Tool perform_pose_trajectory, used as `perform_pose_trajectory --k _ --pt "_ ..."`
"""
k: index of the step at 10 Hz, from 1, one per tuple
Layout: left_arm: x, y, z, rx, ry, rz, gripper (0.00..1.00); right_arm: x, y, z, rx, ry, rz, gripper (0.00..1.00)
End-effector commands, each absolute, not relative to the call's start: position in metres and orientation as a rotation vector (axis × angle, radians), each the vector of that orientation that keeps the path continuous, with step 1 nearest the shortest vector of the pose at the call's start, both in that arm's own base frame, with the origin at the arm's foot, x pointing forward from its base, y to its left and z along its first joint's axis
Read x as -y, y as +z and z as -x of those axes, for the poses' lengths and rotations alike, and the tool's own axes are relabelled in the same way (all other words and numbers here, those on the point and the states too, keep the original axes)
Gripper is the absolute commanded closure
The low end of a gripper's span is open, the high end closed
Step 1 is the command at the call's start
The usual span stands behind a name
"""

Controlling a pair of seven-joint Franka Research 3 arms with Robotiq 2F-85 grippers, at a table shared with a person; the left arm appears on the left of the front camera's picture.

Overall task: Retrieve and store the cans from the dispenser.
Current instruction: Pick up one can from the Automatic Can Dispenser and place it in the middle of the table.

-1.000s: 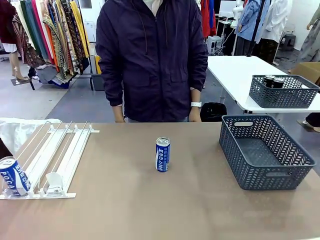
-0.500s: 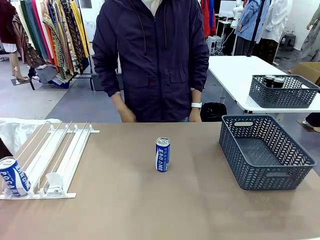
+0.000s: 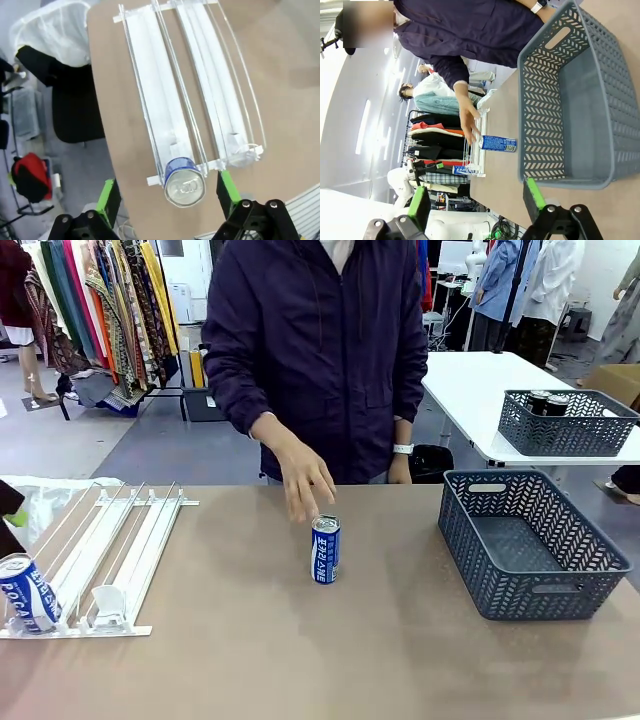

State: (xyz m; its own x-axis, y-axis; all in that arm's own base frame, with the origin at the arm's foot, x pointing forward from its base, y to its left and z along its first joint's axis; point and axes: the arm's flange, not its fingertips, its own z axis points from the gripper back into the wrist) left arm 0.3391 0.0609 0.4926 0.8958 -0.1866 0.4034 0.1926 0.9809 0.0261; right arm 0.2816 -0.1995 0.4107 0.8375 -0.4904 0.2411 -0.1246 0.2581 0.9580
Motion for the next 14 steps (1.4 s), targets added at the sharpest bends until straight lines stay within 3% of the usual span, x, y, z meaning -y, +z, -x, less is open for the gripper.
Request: perform_pose_trajectory --k 1,3,7,9,14 --pt "-0.075 0.502 -0.332 0.448 -0.218 0.008 0.0 0.2 0.415 -0.28 0.56 -0.265 -1.309 0.0" --pt "-0.065 0.495 -0.337 0.425 -0.204 0.015 0.0 0.2 0.415 -0.28 0.56 -0.265 -1.309 0.0" --pt "-0.067 0.44 -0.347 0.231 -0.115 0.06 0.0 0.2 0.415 -0.28 0.56 -0.265 -1.309 0.0" --pt "-0.066 0.426 -0.347 0.217 -0.133 0.164 0.0 0.2 0.415 -0.28 0.56 -0.265 -1.309 0.0" --pt "-0.064 0.401 -0.35 0.158 -0.143 0.148 0.0 0.2 0.415 -0.28 0.56 -0.265 -1.309 0.0"
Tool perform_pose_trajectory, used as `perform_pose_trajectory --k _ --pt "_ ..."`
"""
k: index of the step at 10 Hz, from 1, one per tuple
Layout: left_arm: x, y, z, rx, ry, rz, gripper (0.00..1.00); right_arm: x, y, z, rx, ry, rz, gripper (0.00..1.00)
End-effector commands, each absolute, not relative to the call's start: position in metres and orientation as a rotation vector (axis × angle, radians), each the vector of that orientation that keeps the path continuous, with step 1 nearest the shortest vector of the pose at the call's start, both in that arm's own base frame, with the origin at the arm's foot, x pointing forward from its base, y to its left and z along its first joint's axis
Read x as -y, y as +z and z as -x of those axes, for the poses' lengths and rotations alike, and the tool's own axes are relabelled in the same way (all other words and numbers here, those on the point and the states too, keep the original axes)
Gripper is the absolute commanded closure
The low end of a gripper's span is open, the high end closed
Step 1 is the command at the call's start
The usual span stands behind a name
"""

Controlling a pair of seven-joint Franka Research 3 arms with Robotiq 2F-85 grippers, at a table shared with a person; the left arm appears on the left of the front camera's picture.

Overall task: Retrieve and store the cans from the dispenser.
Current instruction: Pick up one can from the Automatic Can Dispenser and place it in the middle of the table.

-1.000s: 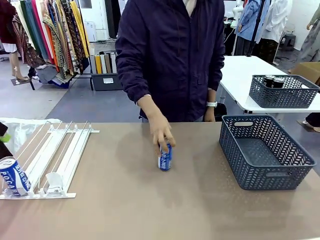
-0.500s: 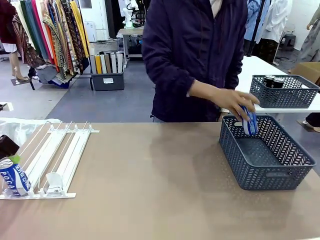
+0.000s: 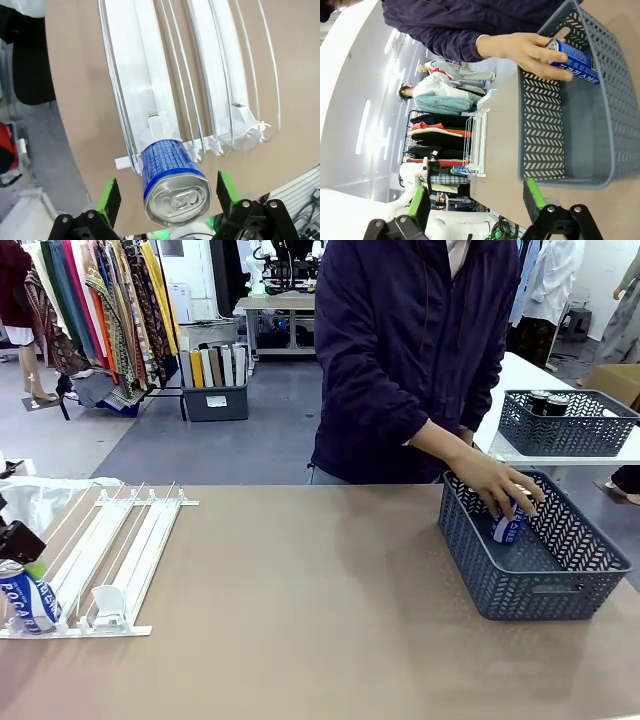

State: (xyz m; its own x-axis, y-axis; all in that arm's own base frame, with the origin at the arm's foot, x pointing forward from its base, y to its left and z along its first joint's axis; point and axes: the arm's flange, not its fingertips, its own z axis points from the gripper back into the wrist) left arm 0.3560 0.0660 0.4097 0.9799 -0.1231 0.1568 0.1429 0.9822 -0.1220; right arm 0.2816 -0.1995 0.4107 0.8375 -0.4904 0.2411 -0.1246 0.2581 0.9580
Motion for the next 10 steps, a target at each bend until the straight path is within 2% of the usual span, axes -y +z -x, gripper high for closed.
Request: perform_pose_trajectory --k 1,5,7,10 --pt "-0.0638 0.3983 -0.3497 0.162 -0.147 0.144 0.0 0.2002 0.4145 -0.2803 0.56 -0.265 -1.309 0.0" --pt "-0.0609 0.3944 -0.3478 0.149 -0.164 0.133 0.0 0.2002 0.4145 -0.2803 0.56 -0.265 -1.309 0.0" --pt "-0.0593 0.3939 -0.348 0.142 -0.177 0.125 1.0 0.2002 0.4145 -0.2803 0.56 -0.265 -1.309 0.0" --pt "-0.0582 0.3943 -0.3474 0.137 -0.178 0.12 1.0 0.2002 0.4145 -0.2803 0.56 -0.265 -1.309 0.0"
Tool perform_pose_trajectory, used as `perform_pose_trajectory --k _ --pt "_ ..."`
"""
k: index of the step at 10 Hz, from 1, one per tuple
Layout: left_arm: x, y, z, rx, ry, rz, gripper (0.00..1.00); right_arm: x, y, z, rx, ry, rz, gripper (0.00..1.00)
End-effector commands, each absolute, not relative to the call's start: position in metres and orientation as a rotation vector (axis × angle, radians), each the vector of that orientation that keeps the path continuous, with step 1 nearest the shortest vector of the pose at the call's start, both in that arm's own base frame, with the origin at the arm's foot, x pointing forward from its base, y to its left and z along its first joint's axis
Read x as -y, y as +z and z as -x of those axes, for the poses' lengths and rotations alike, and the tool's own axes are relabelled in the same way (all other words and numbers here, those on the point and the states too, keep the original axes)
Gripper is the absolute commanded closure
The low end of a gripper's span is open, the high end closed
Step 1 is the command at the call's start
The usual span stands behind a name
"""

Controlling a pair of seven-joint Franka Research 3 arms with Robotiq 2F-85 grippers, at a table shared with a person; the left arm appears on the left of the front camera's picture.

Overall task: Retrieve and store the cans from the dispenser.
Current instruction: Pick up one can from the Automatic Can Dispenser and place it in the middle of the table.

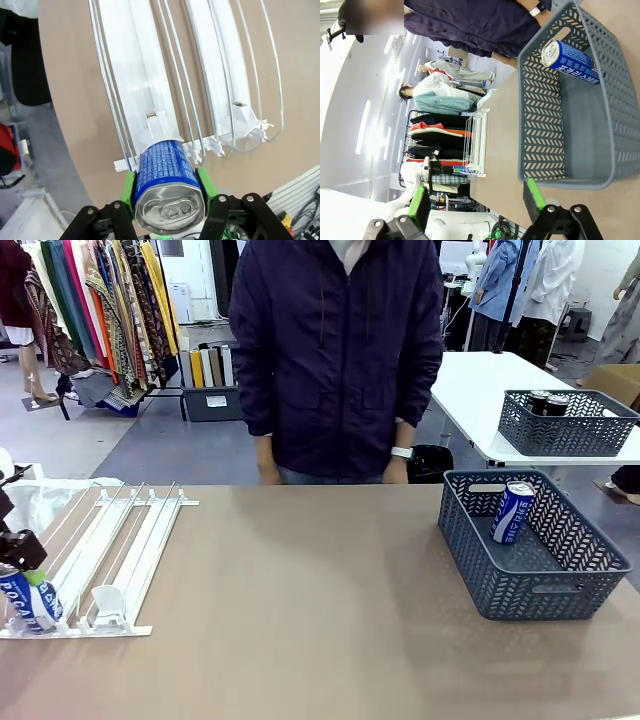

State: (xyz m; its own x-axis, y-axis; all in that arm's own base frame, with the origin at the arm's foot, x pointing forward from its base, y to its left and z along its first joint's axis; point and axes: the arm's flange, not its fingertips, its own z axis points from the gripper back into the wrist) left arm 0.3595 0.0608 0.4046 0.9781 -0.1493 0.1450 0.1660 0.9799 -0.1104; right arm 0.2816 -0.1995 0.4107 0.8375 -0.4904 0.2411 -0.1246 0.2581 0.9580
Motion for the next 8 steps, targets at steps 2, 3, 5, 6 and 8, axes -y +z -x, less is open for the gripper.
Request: perform_pose_trajectory --k 2,3,5,6,8 --pt "-0.057 0.394 -0.348 0.13 -0.189 0.121 1.0 0.2 0.415 -0.28 0.56 -0.265 -1.309 0.0" --pt "-0.055 0.396 -0.349 0.132 -0.192 0.116 1.0 0.2 0.415 -0.28 0.56 -0.265 -1.309 0.0" --pt "-0.053 0.414 -0.348 0.15 -0.199 0.102 1.0 0.2 0.415 -0.28 0.56 -0.265 -1.309 0.0" --pt "-0.049 0.442 -0.348 0.175 -0.195 0.055 1.0 0.2 0.415 -0.28 0.56 -0.265 -1.309 0.0" --pt "-0.041 0.516 -0.346 0.281 -0.254 0.029 1.0 0.2 0.415 -0.28 0.56 -0.265 -1.309 0.0"
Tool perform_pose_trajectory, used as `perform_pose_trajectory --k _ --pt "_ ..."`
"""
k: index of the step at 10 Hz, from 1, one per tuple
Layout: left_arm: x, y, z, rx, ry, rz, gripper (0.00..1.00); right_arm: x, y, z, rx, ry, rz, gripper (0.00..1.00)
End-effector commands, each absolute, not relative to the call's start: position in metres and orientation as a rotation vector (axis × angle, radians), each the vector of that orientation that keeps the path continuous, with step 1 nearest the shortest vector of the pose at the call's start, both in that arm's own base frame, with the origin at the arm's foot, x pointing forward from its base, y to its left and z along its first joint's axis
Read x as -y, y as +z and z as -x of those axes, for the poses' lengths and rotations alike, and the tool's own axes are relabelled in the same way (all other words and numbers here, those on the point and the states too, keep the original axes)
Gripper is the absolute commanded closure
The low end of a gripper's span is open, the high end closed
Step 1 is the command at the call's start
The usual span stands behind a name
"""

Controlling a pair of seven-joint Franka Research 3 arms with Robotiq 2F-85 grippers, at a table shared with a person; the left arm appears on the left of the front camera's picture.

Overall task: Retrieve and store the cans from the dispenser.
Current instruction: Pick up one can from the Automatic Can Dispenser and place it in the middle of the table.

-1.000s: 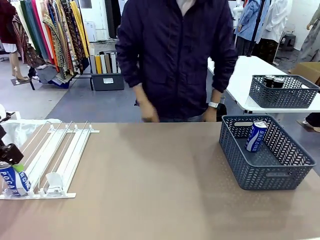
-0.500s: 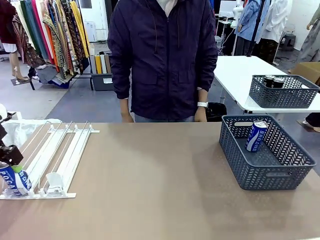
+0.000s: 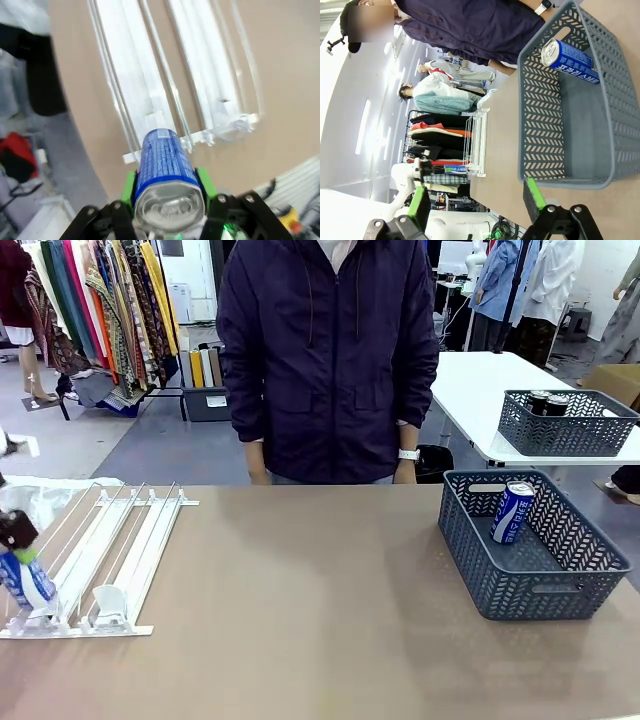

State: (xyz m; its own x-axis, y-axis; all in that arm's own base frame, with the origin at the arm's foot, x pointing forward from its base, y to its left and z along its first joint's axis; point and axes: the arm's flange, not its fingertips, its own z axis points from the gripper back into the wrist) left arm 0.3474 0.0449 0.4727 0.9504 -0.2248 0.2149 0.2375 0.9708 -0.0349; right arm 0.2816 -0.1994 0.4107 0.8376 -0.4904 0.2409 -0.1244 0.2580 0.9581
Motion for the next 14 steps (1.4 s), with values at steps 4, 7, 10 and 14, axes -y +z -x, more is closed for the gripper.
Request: perform_pose_trajectory --k 4,7,10,14 --pt "-0.035 0.625 -0.326 0.501 -0.315 0.005 1.0 0.2 0.415 -0.28 0.56 -0.265 -1.309 0.0" --pt "-0.031 0.64 -0.32 0.506 -0.308 0.001 1.0 0.2 0.415 -0.28 0.56 -0.265 -1.309 0.0" --pt "-0.031 0.64 -0.32 0.506 -0.308 0.001 1.0 0.2 0.415 -0.28 0.56 -0.265 -1.309 0.0" --pt "0.088 0.603 -0.381 0.421 -0.559 0.089 1.0 0.2 0.415 -0.28 0.56 -0.265 -1.309 0.0"
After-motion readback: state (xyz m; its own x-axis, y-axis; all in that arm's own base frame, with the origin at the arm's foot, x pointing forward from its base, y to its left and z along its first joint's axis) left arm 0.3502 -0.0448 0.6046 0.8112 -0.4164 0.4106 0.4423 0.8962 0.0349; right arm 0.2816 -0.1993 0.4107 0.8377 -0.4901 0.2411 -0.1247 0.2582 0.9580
